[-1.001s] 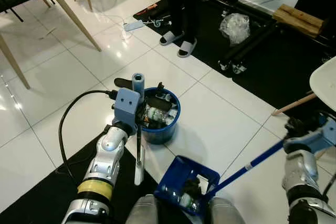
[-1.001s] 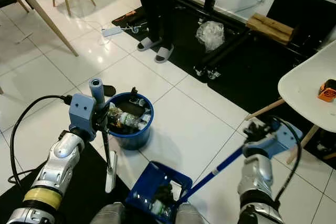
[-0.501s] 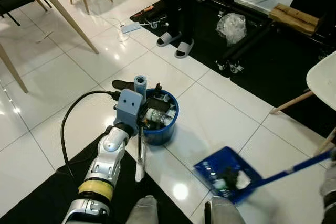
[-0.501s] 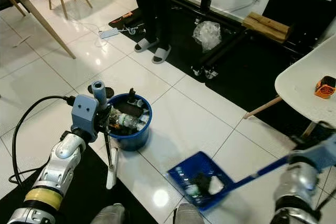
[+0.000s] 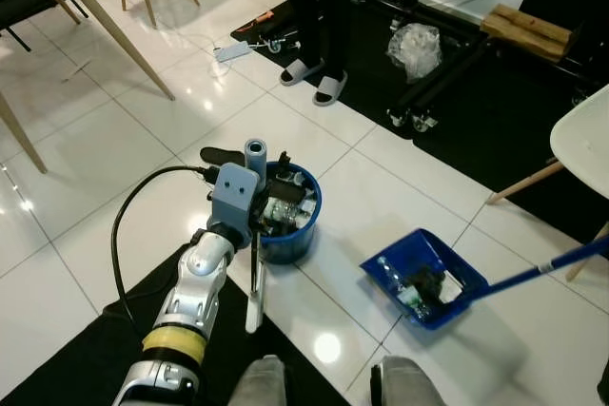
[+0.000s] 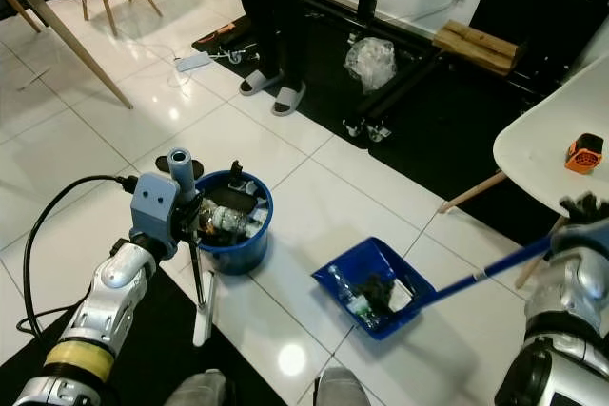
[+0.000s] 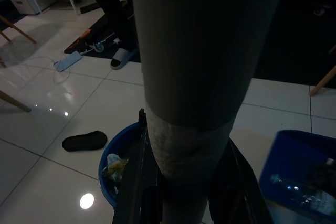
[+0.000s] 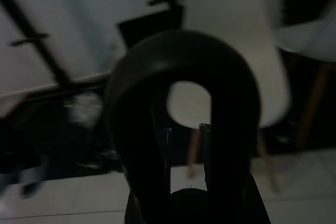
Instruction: Sweep floor
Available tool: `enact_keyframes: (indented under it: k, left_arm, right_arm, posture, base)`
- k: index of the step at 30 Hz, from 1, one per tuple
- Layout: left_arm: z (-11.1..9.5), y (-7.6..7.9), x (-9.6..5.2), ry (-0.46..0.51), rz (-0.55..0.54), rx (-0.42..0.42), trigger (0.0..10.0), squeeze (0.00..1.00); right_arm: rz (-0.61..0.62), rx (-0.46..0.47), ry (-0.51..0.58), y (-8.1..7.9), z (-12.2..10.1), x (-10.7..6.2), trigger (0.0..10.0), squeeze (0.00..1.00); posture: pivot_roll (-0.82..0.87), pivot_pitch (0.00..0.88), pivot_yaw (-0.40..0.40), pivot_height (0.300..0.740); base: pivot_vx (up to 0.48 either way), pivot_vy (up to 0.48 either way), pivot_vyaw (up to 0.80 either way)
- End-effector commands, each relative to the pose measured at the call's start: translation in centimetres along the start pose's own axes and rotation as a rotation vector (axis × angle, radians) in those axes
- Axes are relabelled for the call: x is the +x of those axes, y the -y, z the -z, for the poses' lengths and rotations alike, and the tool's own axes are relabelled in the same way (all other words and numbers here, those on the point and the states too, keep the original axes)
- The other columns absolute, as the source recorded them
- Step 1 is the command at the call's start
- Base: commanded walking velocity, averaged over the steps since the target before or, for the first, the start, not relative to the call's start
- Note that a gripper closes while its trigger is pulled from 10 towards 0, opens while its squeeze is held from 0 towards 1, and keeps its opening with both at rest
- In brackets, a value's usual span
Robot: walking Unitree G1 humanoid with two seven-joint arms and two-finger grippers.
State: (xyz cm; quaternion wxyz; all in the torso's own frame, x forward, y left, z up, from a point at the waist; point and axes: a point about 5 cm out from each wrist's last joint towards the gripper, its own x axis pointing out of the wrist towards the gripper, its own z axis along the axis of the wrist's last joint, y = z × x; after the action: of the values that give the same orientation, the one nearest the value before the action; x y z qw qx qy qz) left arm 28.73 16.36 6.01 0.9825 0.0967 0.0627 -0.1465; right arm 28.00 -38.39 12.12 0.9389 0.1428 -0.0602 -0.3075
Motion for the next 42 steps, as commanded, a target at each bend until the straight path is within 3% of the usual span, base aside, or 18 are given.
enact_keyframes:
  k: [1,3,4,5,9,15,28,30,38,42]
  left_arm:
    - [-0.3,0.2,0.1,0.024,0.005,-0.007,10.0,0.00]
    - [-0.3,0.1,0.1,0.023,0.004,-0.010,10.0,0.00]
    - [-0.3,0.1,0.1,0.023,0.004,-0.010,10.0,0.00]
    - [-0.3,0.1,0.1,0.023,0.004,-0.013,10.0,0.00]
    - [-0.4,0.0,0.1,0.025,0.004,-0.015,10.0,0.00]
    - [-0.5,0.0,0.0,0.027,0.008,-0.019,10.0,0.00]
    - [-0.2,0.1,-0.2,0.018,0.018,-0.017,10.0,0.00]
    - [-0.2,0.1,-0.2,0.019,0.018,-0.018,10.0,0.00]
    - [-0.2,0.1,-0.2,0.022,0.013,-0.021,10.0,0.00]
    - [-0.2,0.1,-0.3,0.020,0.012,-0.021,10.0,0.00]
  right_arm:
    - [-0.019,0.030,0.024,-0.3,-0.9,0.4,10.0,0.00]
    - [-0.094,0.042,-0.003,-2.4,-1.3,1.1,10.0,0.00]
    - [-0.094,0.042,-0.003,-2.4,-1.3,1.1,10.0,0.00]
    - [-0.163,0.057,-0.022,-4.6,-1.9,1.7,10.0,0.00]
    - [-0.206,0.065,-0.026,-6.0,-2.4,2.0,10.0,0.00]
    - [-0.322,0.088,-0.022,-9.3,-4.0,2.6,10.0,0.00]
    - [-0.276,0.110,0.012,-8.4,-5.2,3.1,10.0,0.00]
    - [-0.269,0.164,0.061,-8.4,-6.3,3.3,10.0,0.00]
    - [-0.205,0.247,0.168,-7.6,-9.1,4.0,10.0,0.00]
    - [-0.203,0.271,0.197,-8.0,-10.3,4.2,10.0,0.00]
  posture:
    - [0.04,0.006,0.017,0.740]
    - [0.04,0.005,0.015,0.740]
    - [0.04,0.005,0.015,0.740]
    - [0.05,0.002,0.013,0.740]
    - [0.05,0.000,0.012,0.740]
    - [0.05,0.000,0.010,0.740]
    - [0.05,0.004,0.008,0.740]
    - [0.05,0.004,0.007,0.740]
    - [0.05,0.005,0.004,0.740]
    - [0.05,0.006,0.003,0.740]
  base:
    - [0.000,0.000,0.00]
    - [0.000,0.000,0.00]
    - [0.000,0.000,0.00]
    - [0.000,0.000,0.00]
    - [0.000,0.000,0.00]
    - [0.000,0.000,0.00]
    - [0.000,0.000,0.00]
    - [0.000,0.000,0.00]
    - [0.000,0.000,0.00]
    - [0.000,0.000,0.00]
